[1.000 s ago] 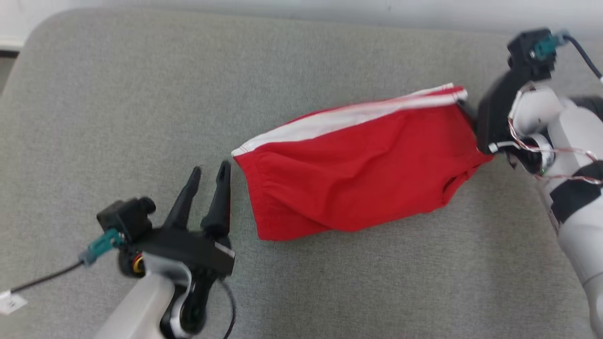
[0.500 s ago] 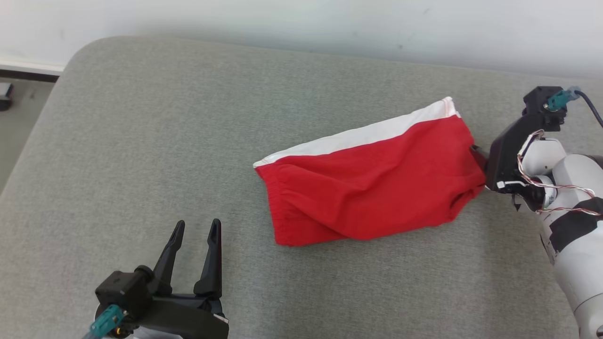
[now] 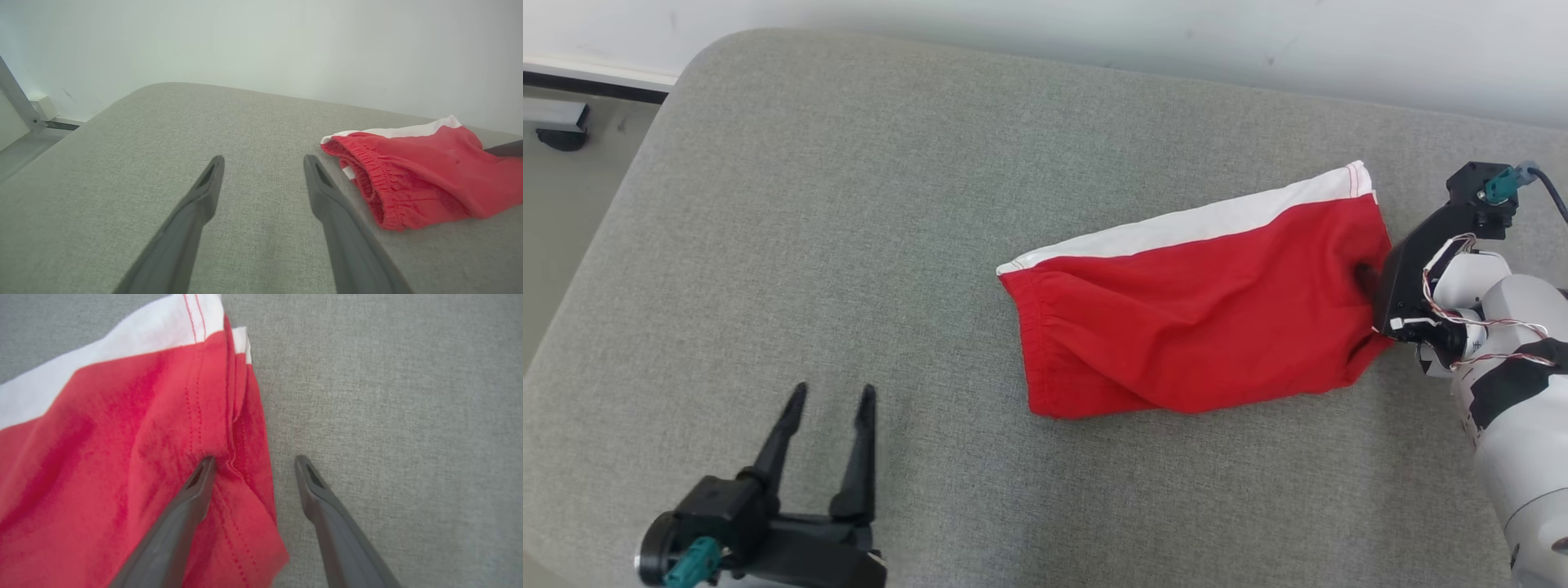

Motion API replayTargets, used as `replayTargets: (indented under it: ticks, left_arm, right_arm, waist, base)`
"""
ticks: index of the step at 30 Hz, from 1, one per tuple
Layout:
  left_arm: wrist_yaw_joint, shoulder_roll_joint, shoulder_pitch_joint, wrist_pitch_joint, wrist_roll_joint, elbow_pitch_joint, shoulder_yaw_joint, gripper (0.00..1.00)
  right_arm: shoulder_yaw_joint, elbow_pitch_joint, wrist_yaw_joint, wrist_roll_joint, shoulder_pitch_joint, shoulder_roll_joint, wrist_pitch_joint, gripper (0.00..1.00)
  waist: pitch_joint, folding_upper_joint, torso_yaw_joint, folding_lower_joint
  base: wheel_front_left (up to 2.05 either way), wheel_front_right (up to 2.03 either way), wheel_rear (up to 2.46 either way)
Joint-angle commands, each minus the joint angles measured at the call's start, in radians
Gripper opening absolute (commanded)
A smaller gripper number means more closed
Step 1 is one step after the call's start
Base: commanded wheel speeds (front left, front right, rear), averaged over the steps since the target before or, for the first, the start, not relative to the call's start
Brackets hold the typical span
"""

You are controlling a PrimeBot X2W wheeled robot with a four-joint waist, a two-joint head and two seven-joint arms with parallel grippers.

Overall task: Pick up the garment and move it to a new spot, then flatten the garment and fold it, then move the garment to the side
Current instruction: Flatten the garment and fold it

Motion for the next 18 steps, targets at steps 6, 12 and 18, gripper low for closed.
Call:
replayTargets:
  ticks: [6, 12, 18]
  left_arm:
    - [0.015, 0.025, 0.037, -0.004, -0.024, -0.001, 0.041, 1.0]
    - [0.009, 0.024, 0.046, -0.005, -0.036, -0.008, 0.049, 1.0]
    - [0.005, 0.013, 0.061, 0.006, -0.048, 0.0, 0.034, 1.0]
  right_arm:
    - [-0.007, 0.044, 0.0, -0.04, 0.01, 0.052, 0.022, 0.38]
    - [-0.01, 0.037, -0.002, -0.089, 0.018, 0.008, -0.006, 0.0]
    - [-0.081, 0.02, -0.002, -0.199, 0.028, -0.032, -0.066, 0.0]
  waist:
    - [0.004, 0.0, 0.002, 0.0001]
    - [-0.001, 0.0, -0.007, 0.0001]
    - [-0.036, 0.0, -0.032, 0.0001]
  base:
    - [0.0, 0.0, 0.0]
    - [0.0, 0.0, 0.0]
    - [0.0, 0.0, 0.0]
